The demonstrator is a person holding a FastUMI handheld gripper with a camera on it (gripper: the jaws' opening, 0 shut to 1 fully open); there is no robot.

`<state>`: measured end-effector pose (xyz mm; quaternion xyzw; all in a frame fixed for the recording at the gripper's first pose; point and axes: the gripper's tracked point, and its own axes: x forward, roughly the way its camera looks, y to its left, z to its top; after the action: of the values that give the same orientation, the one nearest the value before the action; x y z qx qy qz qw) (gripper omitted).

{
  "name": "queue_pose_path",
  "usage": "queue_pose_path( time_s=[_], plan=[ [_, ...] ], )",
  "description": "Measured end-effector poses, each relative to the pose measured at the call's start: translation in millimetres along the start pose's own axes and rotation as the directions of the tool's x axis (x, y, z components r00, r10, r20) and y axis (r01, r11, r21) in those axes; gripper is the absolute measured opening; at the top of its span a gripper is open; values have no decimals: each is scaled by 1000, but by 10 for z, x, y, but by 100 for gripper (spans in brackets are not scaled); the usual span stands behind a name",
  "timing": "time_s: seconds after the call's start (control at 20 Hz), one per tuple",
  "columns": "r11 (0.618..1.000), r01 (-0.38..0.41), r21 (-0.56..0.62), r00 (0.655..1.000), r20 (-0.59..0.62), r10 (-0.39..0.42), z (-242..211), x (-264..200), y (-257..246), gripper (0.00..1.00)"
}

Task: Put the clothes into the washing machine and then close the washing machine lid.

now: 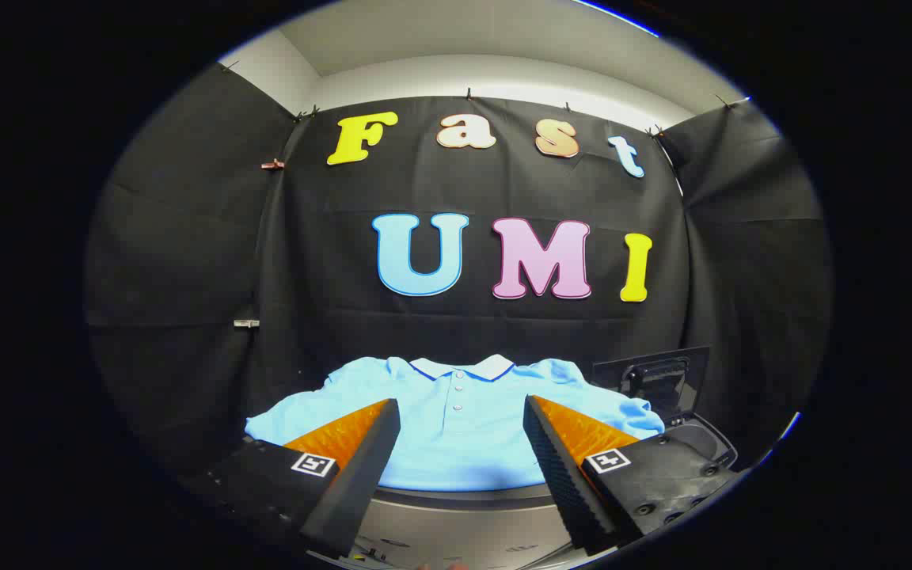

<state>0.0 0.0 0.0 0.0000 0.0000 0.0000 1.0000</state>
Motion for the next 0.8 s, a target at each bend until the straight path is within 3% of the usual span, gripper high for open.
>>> queue_pose_path(
  time_s=[0.8],
  plan=[
    [1000,18,15,1000,6,-18,79,-37,-114,99]
  ],
)
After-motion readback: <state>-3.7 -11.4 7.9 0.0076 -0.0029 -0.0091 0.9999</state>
